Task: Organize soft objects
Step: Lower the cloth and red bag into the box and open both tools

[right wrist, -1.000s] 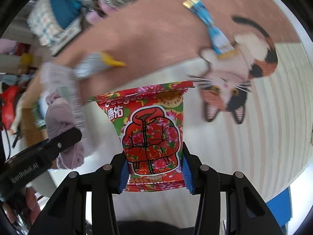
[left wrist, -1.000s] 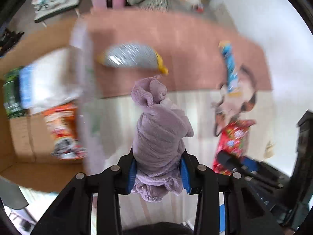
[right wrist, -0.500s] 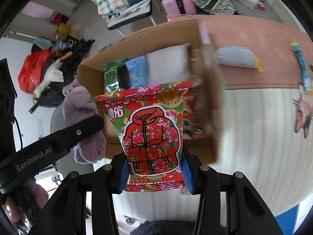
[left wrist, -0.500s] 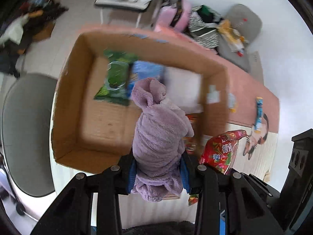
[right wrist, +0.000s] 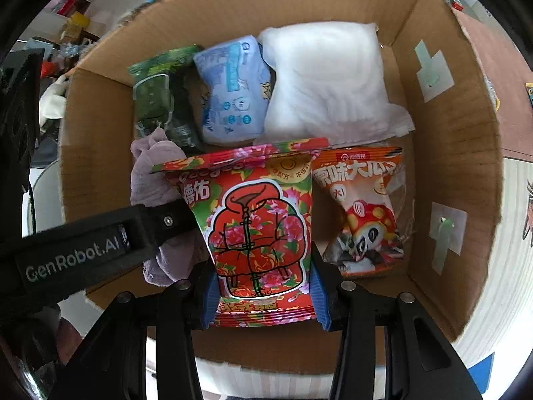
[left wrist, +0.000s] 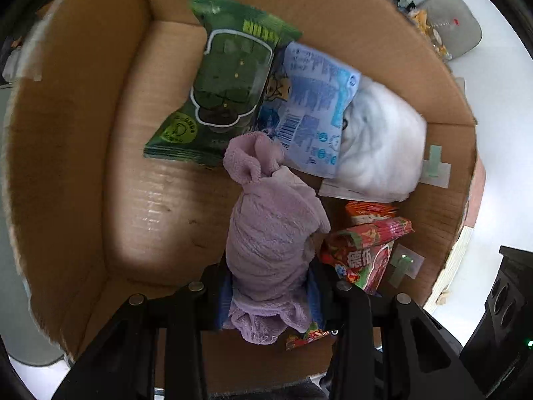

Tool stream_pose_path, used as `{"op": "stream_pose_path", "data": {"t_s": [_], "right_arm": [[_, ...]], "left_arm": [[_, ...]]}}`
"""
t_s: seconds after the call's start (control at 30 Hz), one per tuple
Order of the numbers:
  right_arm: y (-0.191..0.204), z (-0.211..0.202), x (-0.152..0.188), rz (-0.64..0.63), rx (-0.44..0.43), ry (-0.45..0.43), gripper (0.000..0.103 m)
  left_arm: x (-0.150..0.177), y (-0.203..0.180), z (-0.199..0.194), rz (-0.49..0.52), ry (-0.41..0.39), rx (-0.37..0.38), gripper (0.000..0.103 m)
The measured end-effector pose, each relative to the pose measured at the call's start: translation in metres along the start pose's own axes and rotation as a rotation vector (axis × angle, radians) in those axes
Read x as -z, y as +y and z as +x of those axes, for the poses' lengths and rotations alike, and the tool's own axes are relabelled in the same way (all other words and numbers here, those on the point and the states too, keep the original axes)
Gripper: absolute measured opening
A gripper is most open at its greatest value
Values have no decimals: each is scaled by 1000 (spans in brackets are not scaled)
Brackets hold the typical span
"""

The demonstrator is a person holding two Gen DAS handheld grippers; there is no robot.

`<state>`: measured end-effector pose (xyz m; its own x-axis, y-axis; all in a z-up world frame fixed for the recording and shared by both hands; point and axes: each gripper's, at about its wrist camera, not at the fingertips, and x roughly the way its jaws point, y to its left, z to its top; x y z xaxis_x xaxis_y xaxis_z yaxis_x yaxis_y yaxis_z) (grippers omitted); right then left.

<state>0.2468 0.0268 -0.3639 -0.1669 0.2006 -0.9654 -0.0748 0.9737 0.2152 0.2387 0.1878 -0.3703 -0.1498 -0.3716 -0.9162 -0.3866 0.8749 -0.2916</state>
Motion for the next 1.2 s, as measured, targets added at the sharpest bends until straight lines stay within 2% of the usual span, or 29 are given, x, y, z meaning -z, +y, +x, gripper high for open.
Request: {"op": "stream_pose_path", "data": {"t_s": [0.17,0.3,0.37,0.43,0.53,0.73,0.87,1.03,1.1,1.13,1.2], "right_arm": [[5,18,-10,8,34,9,48],[4,26,-13,17,21,28,50],[7,23,-11,14,13,29,62],[10,18,-9,2,16,16,65],[14,6,-4,-11,32,-3,67],[15,-23,16,-26,57,-53,67],[12,-46,35,-32,57,-98,67],[-5,-96,62,-47,77,-173,67],[-6,-112,70,-49,79,-207,71],[-8,-120,74,-49,81,-220,77],[-9,-134,84,-54,72,-252,80]], "left_arm": [[-7,0,10,11,19,-8,36],[-7,3,10,-11,41,1,38],[-7,4,5,-6,40,-2,47],[-4,6,-3,-1,19,-13,62],[3,7,-20,3,-12,-23,65],[37,-10,-65,83,-151,-138,66],[72,-27,-89,123,-246,-184,66],[104,-32,-114,177,-362,-240,66],[114,-32,-121,185,-394,-258,66],[120,-33,-125,190,-406,-258,66],[129,-36,-131,193,-434,-260,66]]}}
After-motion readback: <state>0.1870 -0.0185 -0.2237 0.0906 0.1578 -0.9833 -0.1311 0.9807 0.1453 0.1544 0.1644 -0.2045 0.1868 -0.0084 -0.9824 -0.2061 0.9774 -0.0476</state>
